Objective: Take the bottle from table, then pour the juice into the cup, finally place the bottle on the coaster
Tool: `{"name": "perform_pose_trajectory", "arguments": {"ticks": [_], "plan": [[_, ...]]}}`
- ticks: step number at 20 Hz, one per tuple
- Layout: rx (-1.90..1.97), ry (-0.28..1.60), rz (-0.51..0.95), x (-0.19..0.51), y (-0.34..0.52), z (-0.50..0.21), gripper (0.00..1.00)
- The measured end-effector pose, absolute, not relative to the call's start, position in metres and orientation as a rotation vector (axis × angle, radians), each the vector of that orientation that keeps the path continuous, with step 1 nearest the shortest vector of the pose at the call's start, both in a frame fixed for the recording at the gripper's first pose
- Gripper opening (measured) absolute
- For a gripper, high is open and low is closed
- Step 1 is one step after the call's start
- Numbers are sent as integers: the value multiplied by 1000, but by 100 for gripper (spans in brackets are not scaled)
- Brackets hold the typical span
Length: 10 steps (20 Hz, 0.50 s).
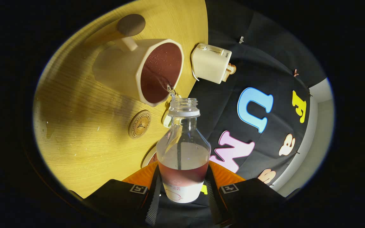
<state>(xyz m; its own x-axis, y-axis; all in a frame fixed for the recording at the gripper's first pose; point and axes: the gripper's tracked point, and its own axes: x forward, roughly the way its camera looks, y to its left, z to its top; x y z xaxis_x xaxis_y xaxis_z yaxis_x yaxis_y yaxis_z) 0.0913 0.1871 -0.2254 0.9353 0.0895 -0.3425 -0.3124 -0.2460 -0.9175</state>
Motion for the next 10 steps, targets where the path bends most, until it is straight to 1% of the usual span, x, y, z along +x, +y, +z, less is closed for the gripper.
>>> {"name": "perform_pose_trajectory", "arguments": {"ticks": [10], "plan": [[-1846, 117, 388, 95, 194, -219, 68]]}}
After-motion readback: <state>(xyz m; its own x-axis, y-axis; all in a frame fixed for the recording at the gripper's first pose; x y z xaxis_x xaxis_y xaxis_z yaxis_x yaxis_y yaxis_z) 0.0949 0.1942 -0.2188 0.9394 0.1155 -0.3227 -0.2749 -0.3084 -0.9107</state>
